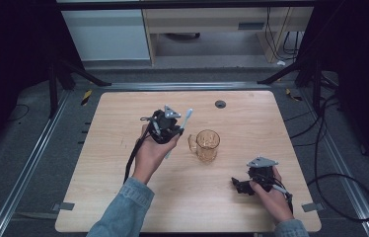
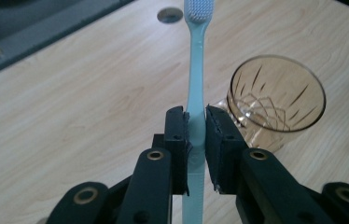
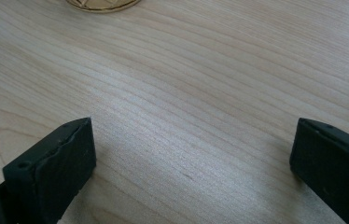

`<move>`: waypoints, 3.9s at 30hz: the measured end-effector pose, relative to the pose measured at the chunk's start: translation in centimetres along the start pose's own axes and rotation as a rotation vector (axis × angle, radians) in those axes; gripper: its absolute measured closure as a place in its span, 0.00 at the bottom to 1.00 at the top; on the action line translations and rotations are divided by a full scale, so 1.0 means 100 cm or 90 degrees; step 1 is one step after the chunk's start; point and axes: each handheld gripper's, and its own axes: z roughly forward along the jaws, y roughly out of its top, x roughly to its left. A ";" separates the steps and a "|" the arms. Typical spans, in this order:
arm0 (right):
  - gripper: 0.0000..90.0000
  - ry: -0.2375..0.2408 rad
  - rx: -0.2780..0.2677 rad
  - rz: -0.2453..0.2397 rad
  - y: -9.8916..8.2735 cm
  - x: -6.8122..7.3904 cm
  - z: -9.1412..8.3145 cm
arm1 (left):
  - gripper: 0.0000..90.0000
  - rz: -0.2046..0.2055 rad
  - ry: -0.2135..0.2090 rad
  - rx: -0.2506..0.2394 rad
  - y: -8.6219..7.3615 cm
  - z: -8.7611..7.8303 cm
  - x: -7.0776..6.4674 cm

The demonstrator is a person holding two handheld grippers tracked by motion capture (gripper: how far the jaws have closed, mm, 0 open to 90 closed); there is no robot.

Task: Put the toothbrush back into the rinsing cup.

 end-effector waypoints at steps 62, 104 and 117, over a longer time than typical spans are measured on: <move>0.01 0.008 -0.004 -0.023 -0.001 0.000 0.001 | 0.87 -0.088 0.077 -0.506 -0.032 0.021 -0.033; 0.01 0.007 -0.004 -0.023 -0.001 0.000 0.001 | 0.87 -0.099 0.068 -0.457 -0.058 0.055 -0.038; 0.01 0.007 -0.004 -0.024 -0.001 0.000 0.001 | 0.87 -0.099 0.064 -0.417 -0.068 0.060 -0.040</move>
